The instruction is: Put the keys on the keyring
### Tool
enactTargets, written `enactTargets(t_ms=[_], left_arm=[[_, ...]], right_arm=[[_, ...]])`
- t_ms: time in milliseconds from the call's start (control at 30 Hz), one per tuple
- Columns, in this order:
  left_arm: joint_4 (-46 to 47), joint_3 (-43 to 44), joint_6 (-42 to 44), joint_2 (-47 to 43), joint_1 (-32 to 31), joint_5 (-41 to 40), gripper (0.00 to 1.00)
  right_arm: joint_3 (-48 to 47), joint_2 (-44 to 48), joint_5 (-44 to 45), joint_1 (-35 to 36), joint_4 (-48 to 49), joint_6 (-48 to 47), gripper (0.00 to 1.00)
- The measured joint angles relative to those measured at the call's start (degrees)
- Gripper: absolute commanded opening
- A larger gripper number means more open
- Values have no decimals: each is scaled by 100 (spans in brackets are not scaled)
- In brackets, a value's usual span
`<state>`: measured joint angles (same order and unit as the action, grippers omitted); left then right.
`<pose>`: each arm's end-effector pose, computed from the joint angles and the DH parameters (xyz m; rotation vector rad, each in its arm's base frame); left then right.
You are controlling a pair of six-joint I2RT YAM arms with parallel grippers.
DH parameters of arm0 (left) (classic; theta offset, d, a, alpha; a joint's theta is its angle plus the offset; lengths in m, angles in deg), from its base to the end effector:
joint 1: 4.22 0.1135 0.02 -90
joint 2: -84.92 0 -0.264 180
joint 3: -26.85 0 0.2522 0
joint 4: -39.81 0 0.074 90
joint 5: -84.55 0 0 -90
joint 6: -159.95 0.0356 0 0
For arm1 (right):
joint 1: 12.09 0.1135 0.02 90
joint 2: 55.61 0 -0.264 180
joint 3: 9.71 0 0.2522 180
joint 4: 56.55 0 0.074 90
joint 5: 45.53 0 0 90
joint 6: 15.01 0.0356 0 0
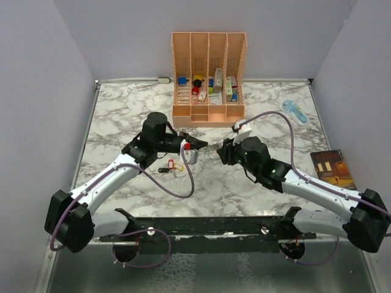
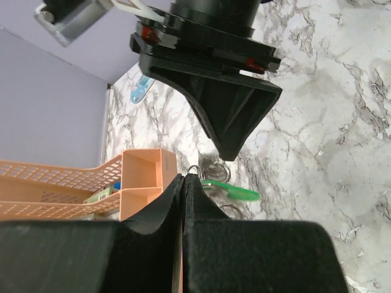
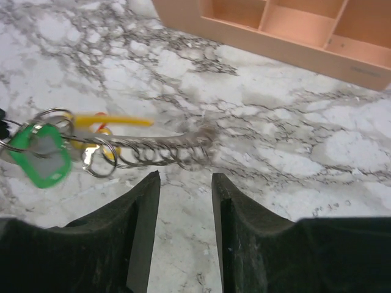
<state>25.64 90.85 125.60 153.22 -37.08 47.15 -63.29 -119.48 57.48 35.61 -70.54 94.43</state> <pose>0.2069 -0.1673 0.3096 1.6170 0.7939 -0.5807 0.1748 0.1802 0.2608 -0.3483 1.9920 0.5287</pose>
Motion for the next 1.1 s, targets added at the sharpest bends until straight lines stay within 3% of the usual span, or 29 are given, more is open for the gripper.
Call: enactTargets(t_ms=[433,567,700,833,1000,1100], left_arm=[[490,-557,-1040,538,-17,-284,0],[850,-590,-1561,654,-52,-328,0],[1012,-522,-1928,863,-66,-483,0],[957,-417,-2149,935,-63,-953,0],[931,-514,-2369,852,-55,-1849,14],[872,-614,-2496,732,33,-2422,25]], right_arm=[[308,-348,946,-2,-151,7,43],[308,-46,1460,-13,-560,42,44],[308,527,1698,-57,-940,22,53],[240,693,1139,-96,-1106,-177,57],[-33,-361,-264,-94,-1351,-245,61],[-33,-848,-874,-94,-1499,-234,71]])
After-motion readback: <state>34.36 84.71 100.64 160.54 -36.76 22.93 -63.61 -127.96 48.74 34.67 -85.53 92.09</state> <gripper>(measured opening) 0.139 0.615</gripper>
